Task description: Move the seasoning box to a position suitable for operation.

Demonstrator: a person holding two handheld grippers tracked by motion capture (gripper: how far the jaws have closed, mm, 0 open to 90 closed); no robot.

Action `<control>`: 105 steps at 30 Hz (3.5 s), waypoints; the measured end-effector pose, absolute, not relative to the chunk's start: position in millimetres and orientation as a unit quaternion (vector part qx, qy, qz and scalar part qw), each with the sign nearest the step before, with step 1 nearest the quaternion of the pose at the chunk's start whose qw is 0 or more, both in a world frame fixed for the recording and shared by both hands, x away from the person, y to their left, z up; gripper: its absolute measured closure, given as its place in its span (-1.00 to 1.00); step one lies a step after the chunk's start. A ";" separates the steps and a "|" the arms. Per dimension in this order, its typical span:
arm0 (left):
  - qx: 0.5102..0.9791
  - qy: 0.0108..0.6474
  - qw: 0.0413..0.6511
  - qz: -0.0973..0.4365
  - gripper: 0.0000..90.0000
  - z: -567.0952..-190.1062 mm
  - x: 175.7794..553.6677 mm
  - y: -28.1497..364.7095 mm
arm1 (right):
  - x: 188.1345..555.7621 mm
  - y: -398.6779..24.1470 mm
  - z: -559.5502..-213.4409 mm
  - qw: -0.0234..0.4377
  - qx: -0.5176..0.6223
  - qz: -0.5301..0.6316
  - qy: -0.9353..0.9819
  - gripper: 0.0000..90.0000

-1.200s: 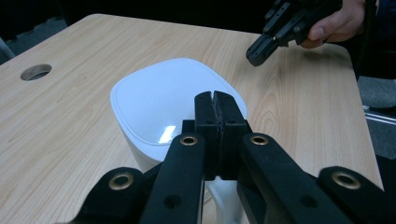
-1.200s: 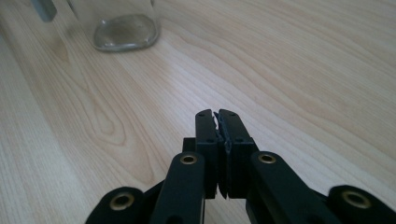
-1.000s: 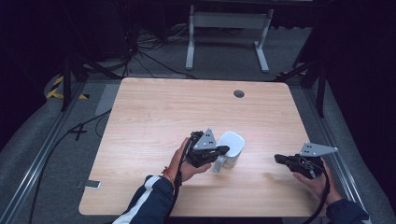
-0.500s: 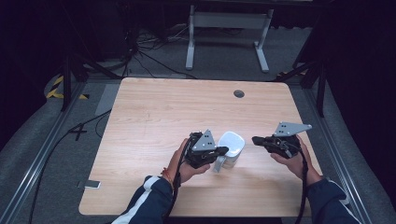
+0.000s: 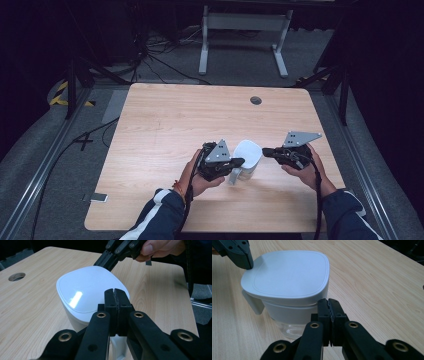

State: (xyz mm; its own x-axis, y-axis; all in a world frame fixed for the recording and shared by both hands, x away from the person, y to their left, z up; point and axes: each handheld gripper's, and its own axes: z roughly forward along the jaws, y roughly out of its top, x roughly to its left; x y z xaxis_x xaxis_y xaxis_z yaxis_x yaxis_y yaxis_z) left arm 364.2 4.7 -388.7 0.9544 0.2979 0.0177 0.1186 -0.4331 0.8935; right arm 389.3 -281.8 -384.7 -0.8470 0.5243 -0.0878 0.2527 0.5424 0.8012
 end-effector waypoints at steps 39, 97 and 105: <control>0.855 0.128 0.491 0.111 0.97 -388.1 358.2 30.4 | 376.7 -271.9 -372.6 0.169 0.188 0.444 0.859 0.98; 0.855 0.333 0.373 0.139 -0.43 -479.5 358.5 178.5 | 362.3 -254.1 -364.2 0.173 0.156 0.454 0.860 0.98; 0.855 0.333 0.372 0.141 -0.45 -479.5 358.9 178.6 | 356.4 -247.7 -360.9 0.171 0.139 0.458 0.861 0.98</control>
